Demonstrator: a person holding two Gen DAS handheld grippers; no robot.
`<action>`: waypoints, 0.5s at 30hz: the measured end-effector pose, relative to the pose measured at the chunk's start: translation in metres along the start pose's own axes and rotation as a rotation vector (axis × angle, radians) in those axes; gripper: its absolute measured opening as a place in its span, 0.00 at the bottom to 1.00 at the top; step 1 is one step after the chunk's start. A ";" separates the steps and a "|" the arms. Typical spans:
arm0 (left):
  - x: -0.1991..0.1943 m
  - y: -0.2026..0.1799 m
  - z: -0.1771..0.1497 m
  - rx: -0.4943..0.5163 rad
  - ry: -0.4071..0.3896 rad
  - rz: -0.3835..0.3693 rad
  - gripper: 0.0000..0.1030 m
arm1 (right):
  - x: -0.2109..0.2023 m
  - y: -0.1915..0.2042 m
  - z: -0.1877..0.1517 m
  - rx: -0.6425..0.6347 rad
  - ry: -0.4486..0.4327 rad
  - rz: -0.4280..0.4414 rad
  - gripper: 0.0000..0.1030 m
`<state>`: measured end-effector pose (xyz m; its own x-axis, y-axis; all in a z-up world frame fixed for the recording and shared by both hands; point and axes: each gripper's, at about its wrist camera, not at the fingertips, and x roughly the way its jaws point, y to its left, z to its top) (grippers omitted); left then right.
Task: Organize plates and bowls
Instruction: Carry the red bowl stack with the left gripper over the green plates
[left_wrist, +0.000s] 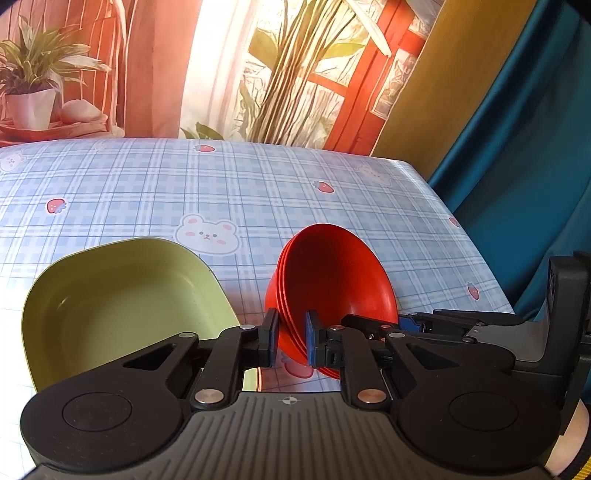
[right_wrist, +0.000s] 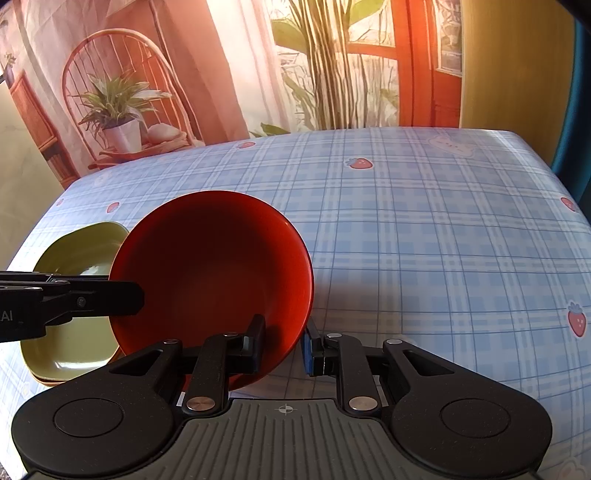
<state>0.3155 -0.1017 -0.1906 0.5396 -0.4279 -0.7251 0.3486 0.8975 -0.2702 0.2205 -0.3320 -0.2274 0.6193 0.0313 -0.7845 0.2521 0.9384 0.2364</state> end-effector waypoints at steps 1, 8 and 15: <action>0.000 0.000 0.000 0.000 0.000 0.000 0.15 | 0.000 0.000 0.000 0.000 0.000 0.000 0.18; 0.000 0.000 0.000 -0.002 0.003 0.000 0.15 | -0.002 0.000 -0.001 0.007 0.000 0.010 0.17; -0.002 -0.003 -0.003 -0.012 0.014 -0.016 0.15 | -0.008 -0.004 -0.001 0.020 0.000 0.008 0.16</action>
<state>0.3111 -0.1032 -0.1904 0.5236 -0.4406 -0.7292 0.3474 0.8919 -0.2895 0.2134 -0.3351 -0.2226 0.6210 0.0387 -0.7828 0.2623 0.9309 0.2541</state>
